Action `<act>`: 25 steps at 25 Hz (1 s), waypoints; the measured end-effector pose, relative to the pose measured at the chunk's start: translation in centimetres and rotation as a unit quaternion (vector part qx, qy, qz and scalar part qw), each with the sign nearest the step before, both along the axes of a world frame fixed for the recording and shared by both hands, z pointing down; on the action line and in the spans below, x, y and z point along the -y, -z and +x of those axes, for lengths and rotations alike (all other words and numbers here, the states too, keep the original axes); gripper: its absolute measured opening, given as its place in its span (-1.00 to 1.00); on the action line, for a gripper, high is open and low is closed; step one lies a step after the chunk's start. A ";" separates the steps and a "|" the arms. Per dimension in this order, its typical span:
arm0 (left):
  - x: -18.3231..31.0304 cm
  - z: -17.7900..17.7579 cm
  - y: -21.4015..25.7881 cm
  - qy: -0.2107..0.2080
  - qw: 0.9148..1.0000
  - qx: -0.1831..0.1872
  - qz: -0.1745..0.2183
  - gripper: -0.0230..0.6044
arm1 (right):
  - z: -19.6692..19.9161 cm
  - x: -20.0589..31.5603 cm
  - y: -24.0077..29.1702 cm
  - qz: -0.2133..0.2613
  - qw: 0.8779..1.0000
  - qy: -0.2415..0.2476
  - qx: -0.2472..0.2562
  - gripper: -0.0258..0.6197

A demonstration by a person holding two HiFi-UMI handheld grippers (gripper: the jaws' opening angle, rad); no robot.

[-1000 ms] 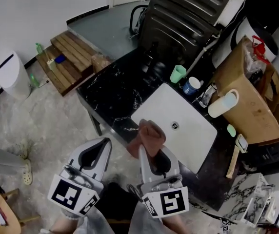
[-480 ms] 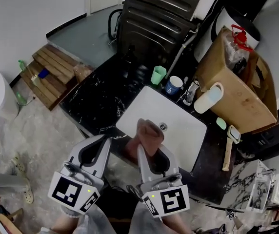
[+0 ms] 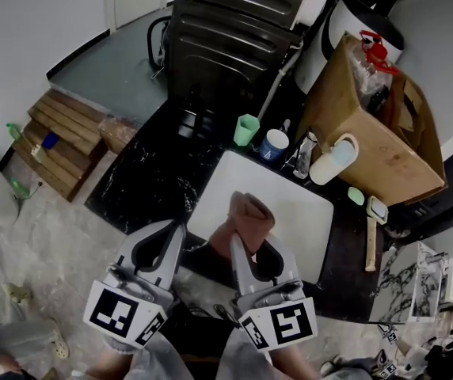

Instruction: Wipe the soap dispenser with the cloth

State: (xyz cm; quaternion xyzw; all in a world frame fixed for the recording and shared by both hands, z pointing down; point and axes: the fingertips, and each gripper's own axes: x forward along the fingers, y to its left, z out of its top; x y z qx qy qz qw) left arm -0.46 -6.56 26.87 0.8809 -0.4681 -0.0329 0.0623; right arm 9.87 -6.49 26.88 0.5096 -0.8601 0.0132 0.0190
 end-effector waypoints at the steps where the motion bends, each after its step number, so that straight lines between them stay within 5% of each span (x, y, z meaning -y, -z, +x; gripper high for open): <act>1: 0.7 -0.3 -0.1 -0.006 1.000 -0.001 -0.002 -0.92 | -0.3 0.8 0.1 0.001 1.000 -0.005 -0.003 -0.67; 25: 14.5 -9.7 -1.7 -0.090 0.996 -0.004 -0.021 -0.92 | -5.1 25.6 -1.6 -0.007 0.989 -0.109 -0.102 -0.67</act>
